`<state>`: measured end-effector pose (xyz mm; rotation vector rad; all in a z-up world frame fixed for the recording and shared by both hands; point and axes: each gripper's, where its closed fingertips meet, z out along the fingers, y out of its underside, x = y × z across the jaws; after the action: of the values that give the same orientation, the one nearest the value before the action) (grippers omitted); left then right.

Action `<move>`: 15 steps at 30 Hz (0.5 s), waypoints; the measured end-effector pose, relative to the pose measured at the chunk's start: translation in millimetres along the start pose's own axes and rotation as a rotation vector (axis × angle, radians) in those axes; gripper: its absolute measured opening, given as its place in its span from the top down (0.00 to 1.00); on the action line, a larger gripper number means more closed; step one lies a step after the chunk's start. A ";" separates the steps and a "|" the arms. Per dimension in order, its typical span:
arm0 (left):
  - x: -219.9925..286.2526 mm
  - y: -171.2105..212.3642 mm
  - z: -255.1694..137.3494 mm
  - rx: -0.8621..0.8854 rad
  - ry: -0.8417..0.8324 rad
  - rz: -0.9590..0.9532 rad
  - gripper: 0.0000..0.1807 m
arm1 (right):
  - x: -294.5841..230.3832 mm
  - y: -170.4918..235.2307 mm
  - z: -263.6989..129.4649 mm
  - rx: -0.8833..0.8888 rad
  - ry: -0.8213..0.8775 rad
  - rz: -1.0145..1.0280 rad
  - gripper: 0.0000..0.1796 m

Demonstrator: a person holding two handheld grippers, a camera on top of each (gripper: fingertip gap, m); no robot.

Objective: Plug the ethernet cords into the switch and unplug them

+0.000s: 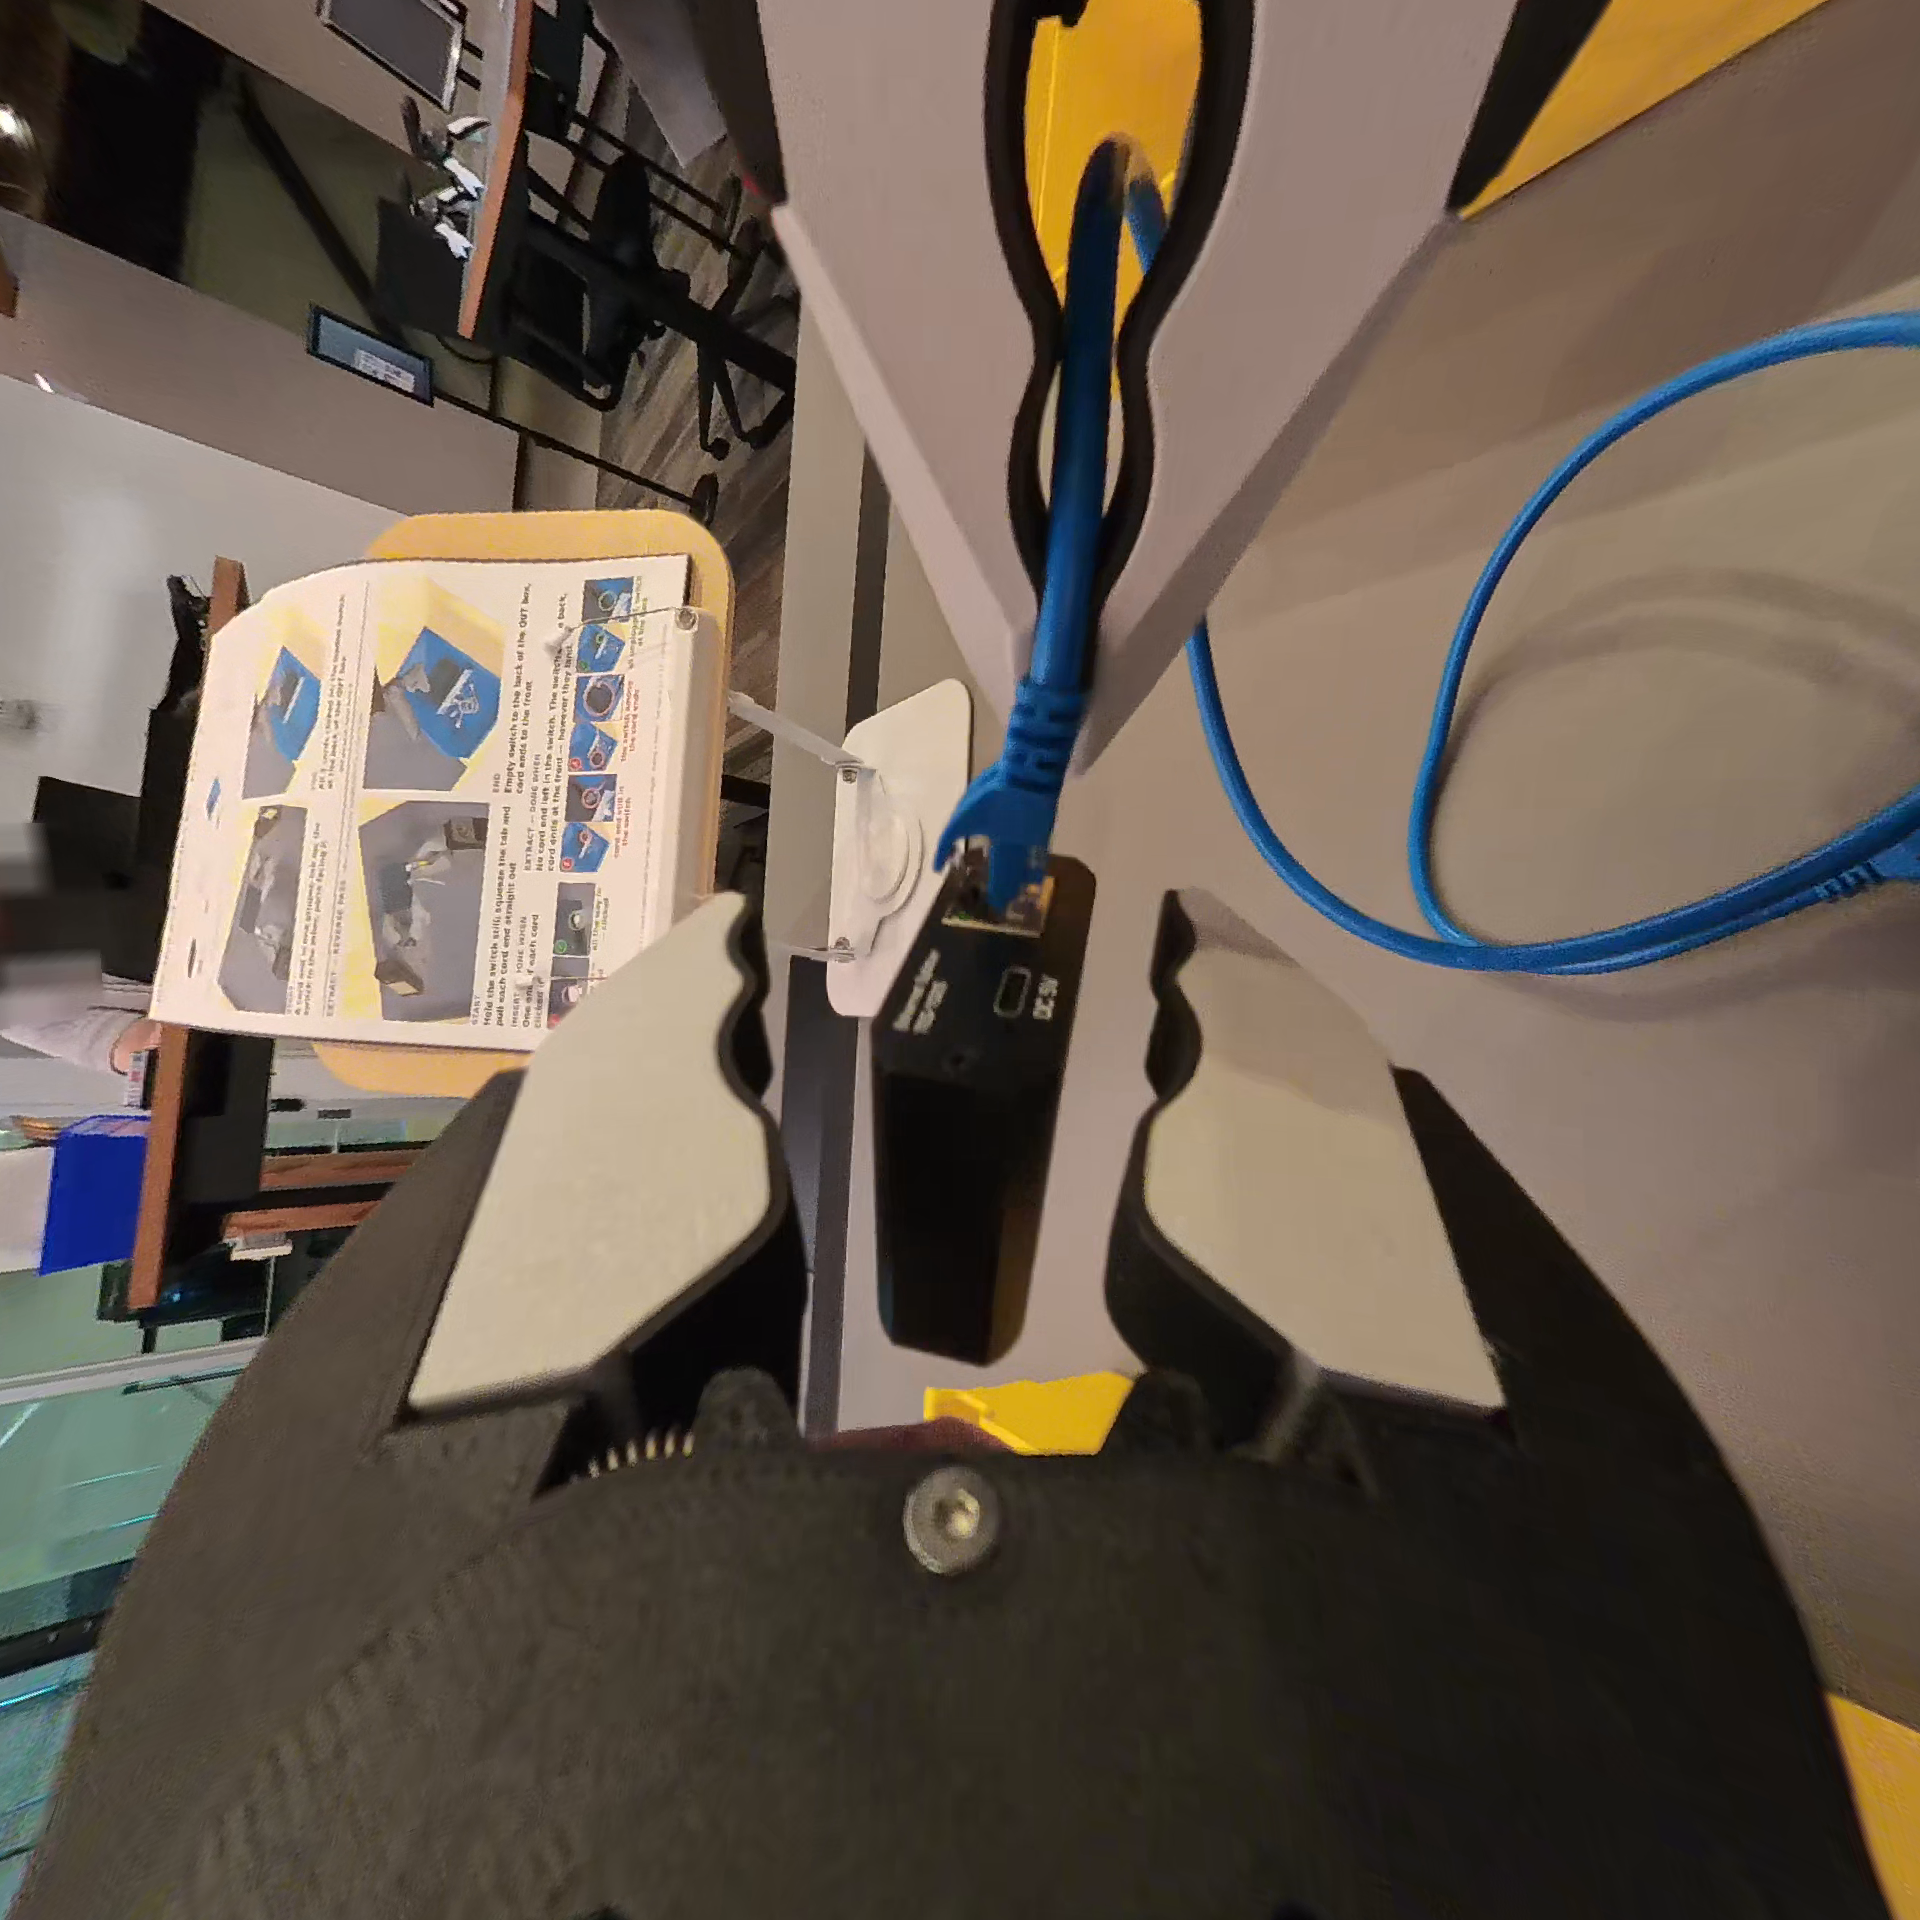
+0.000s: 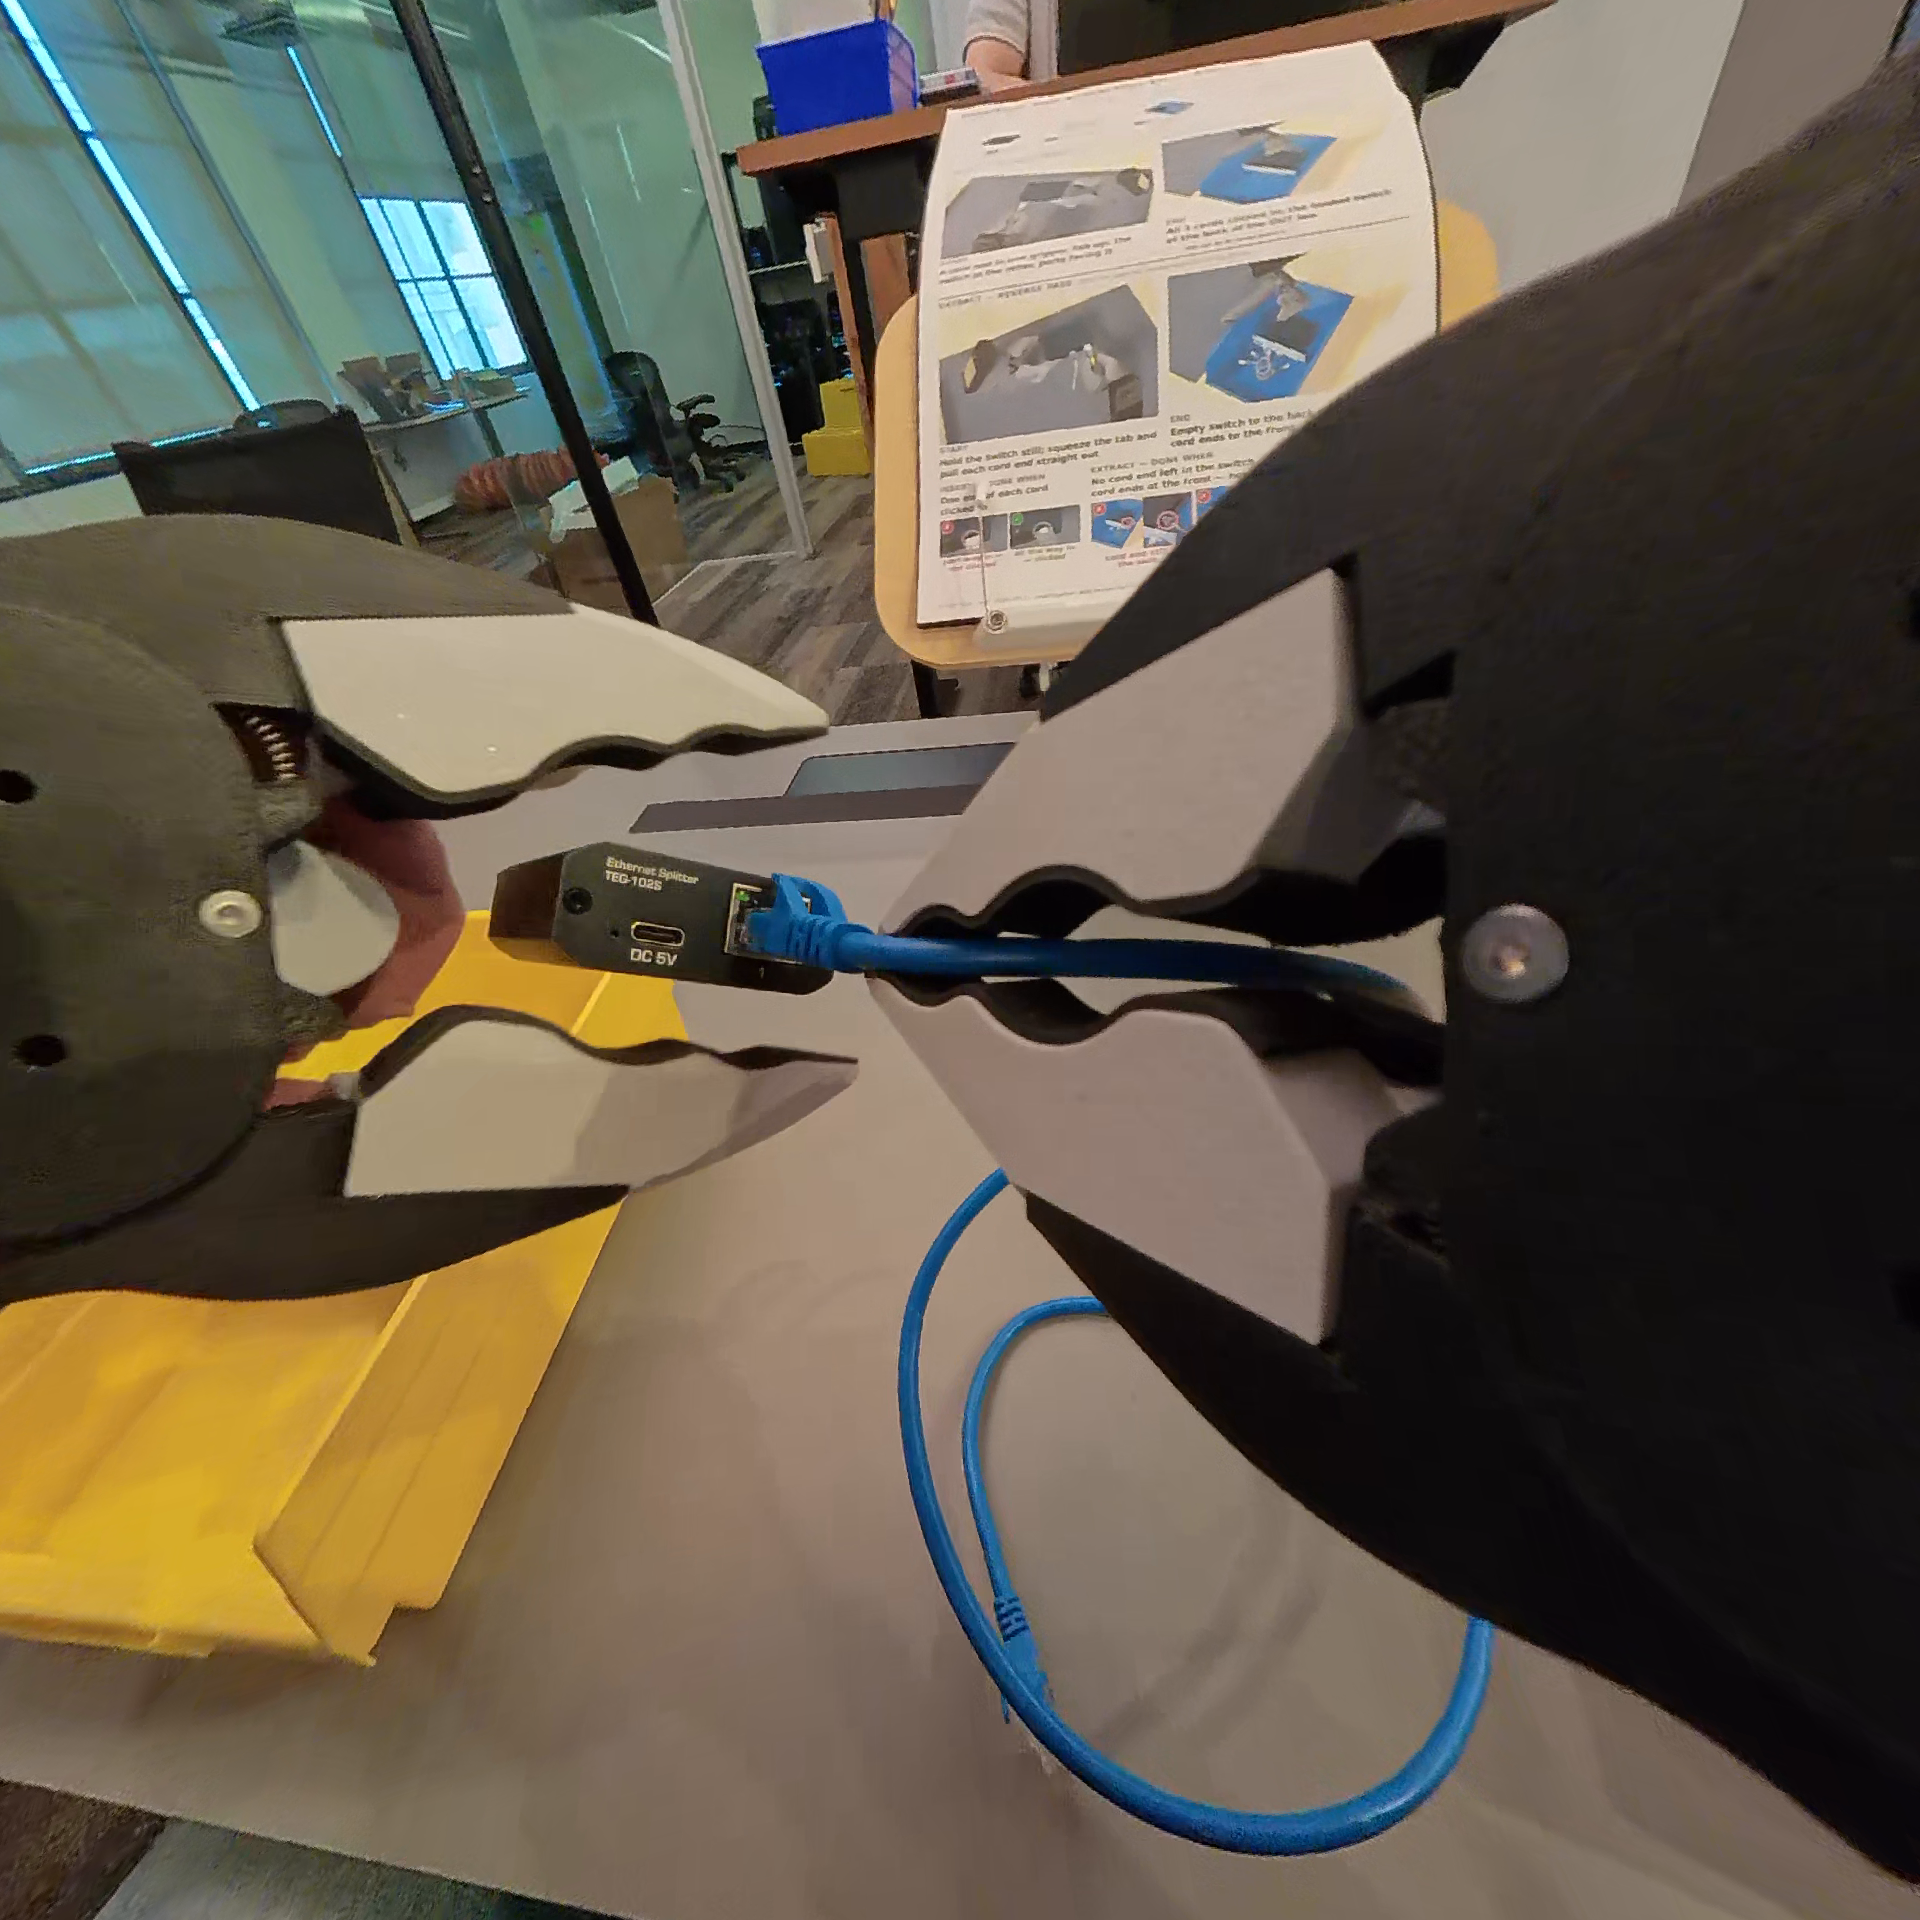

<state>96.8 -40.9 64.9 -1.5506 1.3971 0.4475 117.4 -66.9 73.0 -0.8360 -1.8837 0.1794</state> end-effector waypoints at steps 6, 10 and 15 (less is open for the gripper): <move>0.6 1.2 -0.6 -0.024 -0.031 0.070 0.83 | 0.6 -4.6 -1.5 -0.029 0.017 -0.047 1.00; -2.4 -1.9 -2.8 -0.007 -0.063 0.089 0.83 | 2.2 -7.2 -4.3 -0.041 0.037 -0.067 1.00; -6.9 -3.6 -4.9 0.028 -0.097 0.091 0.83 | 7.4 -12.4 -7.0 -0.059 0.080 -0.102 1.00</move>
<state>96.5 -41.6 74.0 -1.4284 1.3974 0.5494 115.9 -73.2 87.6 -0.7733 -1.8593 0.0266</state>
